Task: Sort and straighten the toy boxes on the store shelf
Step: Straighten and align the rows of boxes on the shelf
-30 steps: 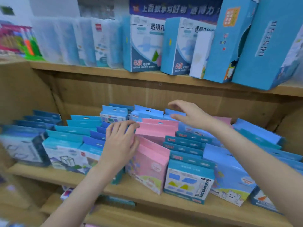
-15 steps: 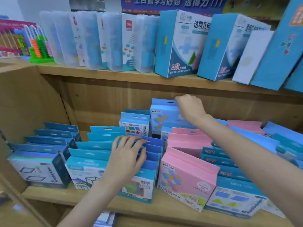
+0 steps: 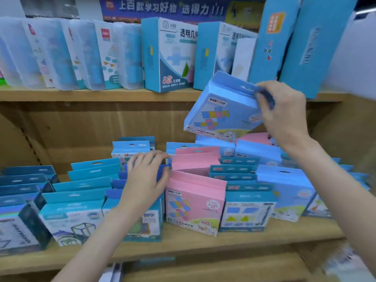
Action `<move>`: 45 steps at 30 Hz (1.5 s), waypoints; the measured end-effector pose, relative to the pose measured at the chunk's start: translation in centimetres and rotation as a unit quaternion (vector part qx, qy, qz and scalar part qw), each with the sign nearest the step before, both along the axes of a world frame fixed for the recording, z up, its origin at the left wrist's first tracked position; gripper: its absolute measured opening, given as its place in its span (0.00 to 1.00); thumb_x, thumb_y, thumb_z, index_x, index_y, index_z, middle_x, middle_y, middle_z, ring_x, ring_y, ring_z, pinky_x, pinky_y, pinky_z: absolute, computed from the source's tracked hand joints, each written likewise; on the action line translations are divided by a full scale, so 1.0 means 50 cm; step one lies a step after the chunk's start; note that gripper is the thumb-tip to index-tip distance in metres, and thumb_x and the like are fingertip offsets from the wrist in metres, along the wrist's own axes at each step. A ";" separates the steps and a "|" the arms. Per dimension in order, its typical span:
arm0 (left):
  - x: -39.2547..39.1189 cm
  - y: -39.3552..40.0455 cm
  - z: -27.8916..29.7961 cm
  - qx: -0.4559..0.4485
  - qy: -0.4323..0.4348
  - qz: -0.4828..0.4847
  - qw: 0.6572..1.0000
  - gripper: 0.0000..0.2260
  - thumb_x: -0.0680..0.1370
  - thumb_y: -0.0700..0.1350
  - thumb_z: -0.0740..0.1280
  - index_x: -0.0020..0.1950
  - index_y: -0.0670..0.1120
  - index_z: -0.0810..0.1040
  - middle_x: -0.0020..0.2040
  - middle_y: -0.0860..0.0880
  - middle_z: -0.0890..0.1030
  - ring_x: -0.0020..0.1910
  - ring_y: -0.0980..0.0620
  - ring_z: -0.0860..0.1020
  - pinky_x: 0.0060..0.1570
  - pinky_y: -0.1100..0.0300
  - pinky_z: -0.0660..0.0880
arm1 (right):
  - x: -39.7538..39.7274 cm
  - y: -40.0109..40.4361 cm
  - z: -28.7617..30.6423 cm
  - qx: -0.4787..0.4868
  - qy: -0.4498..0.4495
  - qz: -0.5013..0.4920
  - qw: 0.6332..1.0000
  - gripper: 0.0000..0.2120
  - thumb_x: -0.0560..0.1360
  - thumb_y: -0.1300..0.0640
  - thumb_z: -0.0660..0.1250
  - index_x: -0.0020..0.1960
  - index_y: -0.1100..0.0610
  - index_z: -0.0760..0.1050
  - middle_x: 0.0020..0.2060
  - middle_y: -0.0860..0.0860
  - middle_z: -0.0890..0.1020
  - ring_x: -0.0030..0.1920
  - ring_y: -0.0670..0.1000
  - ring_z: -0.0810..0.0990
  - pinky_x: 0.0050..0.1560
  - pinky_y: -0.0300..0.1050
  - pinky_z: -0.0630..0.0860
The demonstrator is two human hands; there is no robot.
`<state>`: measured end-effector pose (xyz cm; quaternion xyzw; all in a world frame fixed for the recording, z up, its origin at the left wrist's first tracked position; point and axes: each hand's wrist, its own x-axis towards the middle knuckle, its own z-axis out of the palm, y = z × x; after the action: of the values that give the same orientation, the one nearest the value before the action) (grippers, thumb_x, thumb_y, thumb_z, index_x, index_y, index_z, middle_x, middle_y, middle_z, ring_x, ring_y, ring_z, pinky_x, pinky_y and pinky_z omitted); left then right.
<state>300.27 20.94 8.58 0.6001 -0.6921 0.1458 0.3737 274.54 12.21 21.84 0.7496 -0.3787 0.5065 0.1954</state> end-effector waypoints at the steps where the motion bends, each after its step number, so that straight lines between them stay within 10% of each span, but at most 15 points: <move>1: -0.016 0.001 0.001 0.000 -0.005 -0.016 1.000 0.14 0.74 0.49 0.55 0.53 0.47 0.76 0.52 0.50 0.78 0.52 0.53 0.70 0.57 0.55 0.58 | -0.021 0.001 0.003 0.008 -0.005 0.002 1.000 0.07 0.73 0.65 0.62 0.48 0.65 0.77 0.42 0.63 0.82 0.43 0.62 0.78 0.44 0.46 0.67; 14: -0.244 -0.031 0.006 0.037 -0.024 -0.099 0.994 0.18 0.74 0.54 0.57 0.57 0.47 0.77 0.54 0.52 0.79 0.55 0.56 0.70 0.60 0.56 0.58 | -0.236 -0.038 0.027 0.071 0.025 0.006 0.997 0.10 0.73 0.61 0.61 0.50 0.65 0.76 0.44 0.62 0.82 0.41 0.57 0.77 0.39 0.38 0.61; 21: -0.365 -0.082 0.000 0.167 -0.240 -0.084 0.953 0.41 0.64 0.72 0.49 0.70 0.49 0.67 0.72 0.45 0.65 0.71 0.45 0.61 0.68 0.51 0.39 | -0.365 -0.066 -0.028 0.166 -0.036 0.016 0.985 0.06 0.75 0.64 0.60 0.49 0.63 0.74 0.42 0.57 0.79 0.40 0.51 0.70 0.36 0.40 0.60; 27: -0.380 -0.086 -0.010 0.173 -0.254 -0.035 0.951 0.31 0.65 0.66 0.69 0.60 0.48 0.73 0.55 0.49 0.77 0.55 0.46 0.76 0.56 0.51 0.68 | -0.405 -0.093 -0.098 0.263 0.018 0.056 0.963 0.05 0.76 0.66 0.60 0.49 0.62 0.74 0.41 0.52 0.78 0.42 0.52 0.73 0.37 0.39 0.61; 40: -0.388 -0.116 0.017 0.316 -0.278 -0.022 0.907 0.34 0.70 0.63 0.66 0.69 0.48 0.59 0.77 0.48 0.46 0.74 0.48 0.44 0.71 0.53 0.45 | -0.375 -0.174 -0.051 0.366 0.166 0.088 0.911 0.06 0.76 0.64 0.60 0.49 0.56 0.74 0.50 0.53 0.79 0.48 0.50 0.73 0.44 0.41 0.65; 45: -0.379 -0.135 0.032 0.374 -0.233 -0.052 0.896 0.33 0.67 0.63 0.70 0.65 0.51 0.62 0.76 0.47 0.49 0.74 0.49 0.47 0.71 0.53 0.44 | -0.322 -0.171 -0.081 0.345 0.229 0.069 0.908 0.08 0.75 0.65 0.61 0.51 0.60 0.75 0.51 0.57 0.81 0.48 0.55 0.74 0.45 0.41 0.64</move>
<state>281.33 14.18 10.18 0.6073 -0.7933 -0.0076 -0.0429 258.42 3.64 17.78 0.8899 -0.4217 0.1714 -0.0295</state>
